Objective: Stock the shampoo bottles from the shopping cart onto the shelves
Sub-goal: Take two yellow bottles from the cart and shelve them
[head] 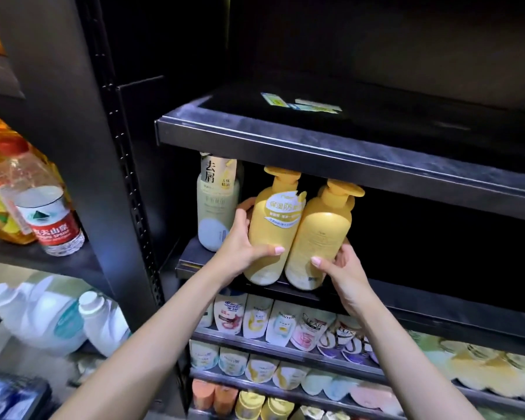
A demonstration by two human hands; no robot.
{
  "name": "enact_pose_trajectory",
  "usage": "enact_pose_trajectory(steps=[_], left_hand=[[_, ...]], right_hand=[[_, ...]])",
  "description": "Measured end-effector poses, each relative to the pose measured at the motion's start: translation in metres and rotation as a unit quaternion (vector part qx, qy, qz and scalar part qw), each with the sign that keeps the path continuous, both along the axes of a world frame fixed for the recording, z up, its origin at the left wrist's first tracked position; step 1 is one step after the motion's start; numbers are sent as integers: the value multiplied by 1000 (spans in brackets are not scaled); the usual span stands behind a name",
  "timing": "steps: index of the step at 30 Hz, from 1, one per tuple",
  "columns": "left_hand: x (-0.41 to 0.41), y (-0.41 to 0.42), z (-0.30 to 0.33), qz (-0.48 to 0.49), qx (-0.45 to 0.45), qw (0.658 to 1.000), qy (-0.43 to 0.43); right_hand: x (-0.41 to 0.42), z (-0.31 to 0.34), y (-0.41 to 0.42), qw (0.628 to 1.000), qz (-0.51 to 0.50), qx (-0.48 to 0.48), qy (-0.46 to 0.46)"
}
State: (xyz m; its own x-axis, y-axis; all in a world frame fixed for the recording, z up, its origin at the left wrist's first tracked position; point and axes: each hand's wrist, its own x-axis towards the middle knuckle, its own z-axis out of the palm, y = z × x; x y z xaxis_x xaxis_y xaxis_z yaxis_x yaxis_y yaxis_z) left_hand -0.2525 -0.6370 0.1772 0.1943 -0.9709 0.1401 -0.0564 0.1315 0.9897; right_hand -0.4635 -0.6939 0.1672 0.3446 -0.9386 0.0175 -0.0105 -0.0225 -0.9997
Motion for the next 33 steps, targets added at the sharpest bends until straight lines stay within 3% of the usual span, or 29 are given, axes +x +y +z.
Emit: enact_pose_trajectory(steps=[11, 17, 23, 28, 33], left_hand=[[-17, -10, -17, 82, -5, 993, -87], [-27, -2, -46, 155, 33, 981, -110], [-19, -4, -47, 135, 30, 984, -113], [-18, -4, -49, 131, 29, 985, -109], [-14, -6, -48, 119, 30, 986, -115]], right_hand=[[-6, 1, -3, 997, 20, -23, 75], [16, 4, -7, 981, -84, -94, 148], [0, -6, -2, 984, -13, -72, 163], [8, -1, 4, 963, -73, -126, 225], [-3, -2, 13, 985, 15, -80, 149]])
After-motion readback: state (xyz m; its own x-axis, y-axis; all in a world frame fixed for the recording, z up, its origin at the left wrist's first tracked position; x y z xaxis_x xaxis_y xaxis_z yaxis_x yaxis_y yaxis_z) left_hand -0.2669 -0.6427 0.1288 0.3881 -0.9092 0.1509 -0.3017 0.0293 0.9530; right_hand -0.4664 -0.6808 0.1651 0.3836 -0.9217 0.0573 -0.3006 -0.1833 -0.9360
